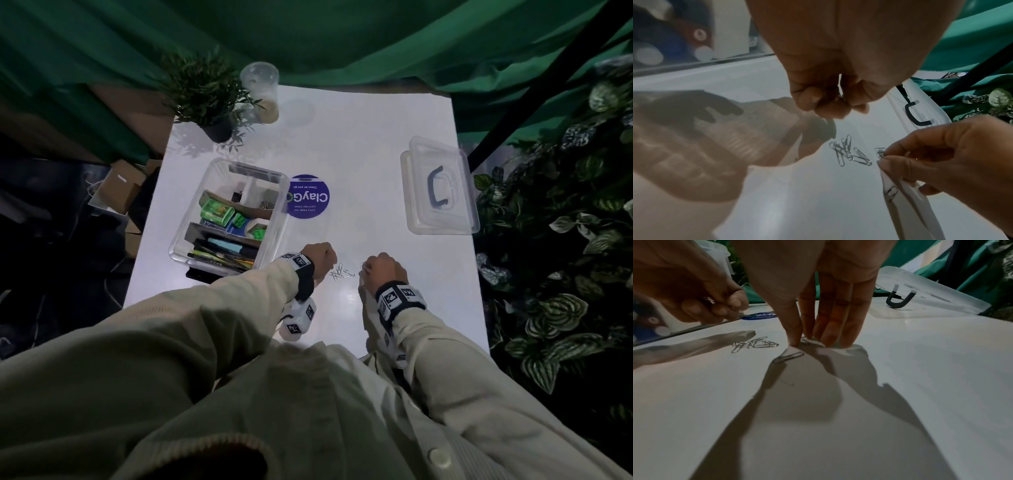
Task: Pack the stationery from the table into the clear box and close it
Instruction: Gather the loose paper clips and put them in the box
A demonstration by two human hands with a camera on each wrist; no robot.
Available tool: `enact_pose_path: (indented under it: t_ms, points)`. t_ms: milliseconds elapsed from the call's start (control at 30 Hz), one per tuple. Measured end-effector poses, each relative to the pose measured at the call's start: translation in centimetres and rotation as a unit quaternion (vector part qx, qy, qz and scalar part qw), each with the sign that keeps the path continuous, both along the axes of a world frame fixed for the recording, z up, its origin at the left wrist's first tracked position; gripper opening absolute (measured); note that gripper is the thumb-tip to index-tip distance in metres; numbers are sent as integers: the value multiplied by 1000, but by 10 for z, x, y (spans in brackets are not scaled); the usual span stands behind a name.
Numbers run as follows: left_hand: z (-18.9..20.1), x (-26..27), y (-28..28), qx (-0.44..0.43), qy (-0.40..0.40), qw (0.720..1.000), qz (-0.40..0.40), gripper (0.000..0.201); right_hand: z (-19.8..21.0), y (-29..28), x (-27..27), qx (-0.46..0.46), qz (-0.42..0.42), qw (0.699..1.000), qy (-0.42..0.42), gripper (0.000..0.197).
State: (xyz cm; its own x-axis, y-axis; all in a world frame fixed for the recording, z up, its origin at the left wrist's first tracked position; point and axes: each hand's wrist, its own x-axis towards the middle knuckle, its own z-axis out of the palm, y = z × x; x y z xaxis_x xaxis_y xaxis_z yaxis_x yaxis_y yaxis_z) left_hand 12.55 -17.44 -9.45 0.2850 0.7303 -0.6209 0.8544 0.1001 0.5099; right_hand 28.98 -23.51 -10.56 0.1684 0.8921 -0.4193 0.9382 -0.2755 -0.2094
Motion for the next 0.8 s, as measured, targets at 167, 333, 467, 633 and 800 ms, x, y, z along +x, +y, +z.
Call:
enact_pose_path:
  t_ms: [167,333,467,633,800]
  points:
    - [-3,6,-5,59,107,987,-102,31,2,11,0,-50,75,995,-31,26]
    - [-8,-1,-6,107,114,969,-193,25,-2,12,-1,-46,85,995,-34,32]
    - [-19,-6,-6,184,109,922,-322,41,-6,11,0,-39,87,995,-21,32]
    - [-15,-8,-2,245,168,859,-417,32,-8,9,1,-30,81,996,-8,30]
    - [-15,-8,-2,258,153,834,-462,31,-13,4,1,-17,33,999,34,28]
